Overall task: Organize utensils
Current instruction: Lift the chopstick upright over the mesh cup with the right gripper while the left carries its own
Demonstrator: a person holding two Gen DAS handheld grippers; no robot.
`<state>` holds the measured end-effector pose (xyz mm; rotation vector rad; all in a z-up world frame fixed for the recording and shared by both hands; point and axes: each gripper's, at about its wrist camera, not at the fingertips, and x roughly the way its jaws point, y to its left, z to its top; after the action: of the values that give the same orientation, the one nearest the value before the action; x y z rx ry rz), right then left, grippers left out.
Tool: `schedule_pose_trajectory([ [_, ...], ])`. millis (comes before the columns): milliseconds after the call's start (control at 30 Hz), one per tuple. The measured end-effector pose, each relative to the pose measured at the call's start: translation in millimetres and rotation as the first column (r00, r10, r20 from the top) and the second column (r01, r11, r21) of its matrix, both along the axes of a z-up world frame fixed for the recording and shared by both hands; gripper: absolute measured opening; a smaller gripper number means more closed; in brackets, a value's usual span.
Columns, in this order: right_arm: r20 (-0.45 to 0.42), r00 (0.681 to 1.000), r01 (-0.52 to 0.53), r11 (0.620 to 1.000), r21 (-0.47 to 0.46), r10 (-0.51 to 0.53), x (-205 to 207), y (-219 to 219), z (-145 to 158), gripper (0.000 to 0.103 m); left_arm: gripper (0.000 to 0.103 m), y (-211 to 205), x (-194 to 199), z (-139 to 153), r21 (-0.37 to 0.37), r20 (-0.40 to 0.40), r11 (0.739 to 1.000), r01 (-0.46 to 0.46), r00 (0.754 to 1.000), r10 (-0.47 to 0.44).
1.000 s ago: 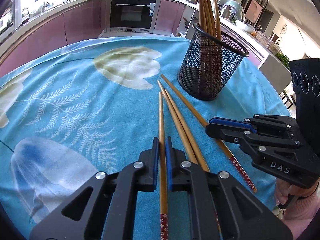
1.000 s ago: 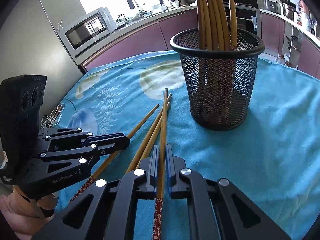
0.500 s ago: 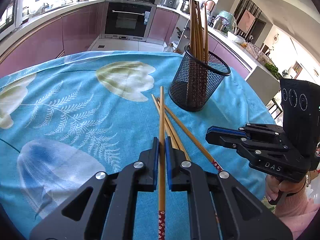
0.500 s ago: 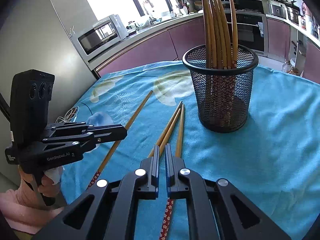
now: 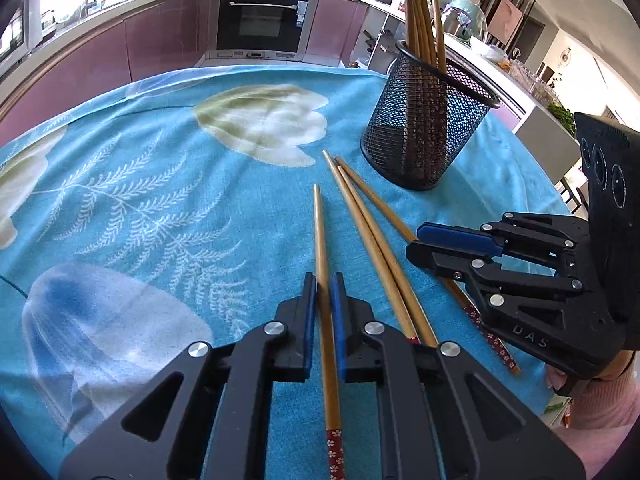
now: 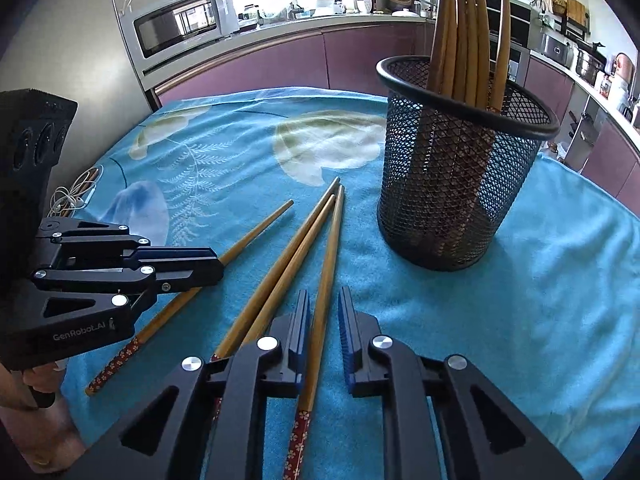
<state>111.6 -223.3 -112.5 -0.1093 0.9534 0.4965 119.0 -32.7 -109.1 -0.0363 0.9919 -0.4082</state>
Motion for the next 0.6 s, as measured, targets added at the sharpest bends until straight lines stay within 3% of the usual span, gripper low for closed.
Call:
schedule_pose_trajectory([
  [267, 0.009, 1.0, -0.009, 0.995, 0.095, 0.008, -7.4, -12.8, 12.9, 0.006, 0.007, -6.5, 3.9, 0.6, 0.032, 0.016, 0.999, -0.019, 1.0, 0.019],
  [600, 0.097, 0.995, -0.021, 0.976, 0.218, 0.0, -24.3, -38.0, 50.0, 0.006, 0.007, 0.7, -5.9, 26.7, -0.036, 0.049, 0.999, 0.0, 0.999, 0.001],
])
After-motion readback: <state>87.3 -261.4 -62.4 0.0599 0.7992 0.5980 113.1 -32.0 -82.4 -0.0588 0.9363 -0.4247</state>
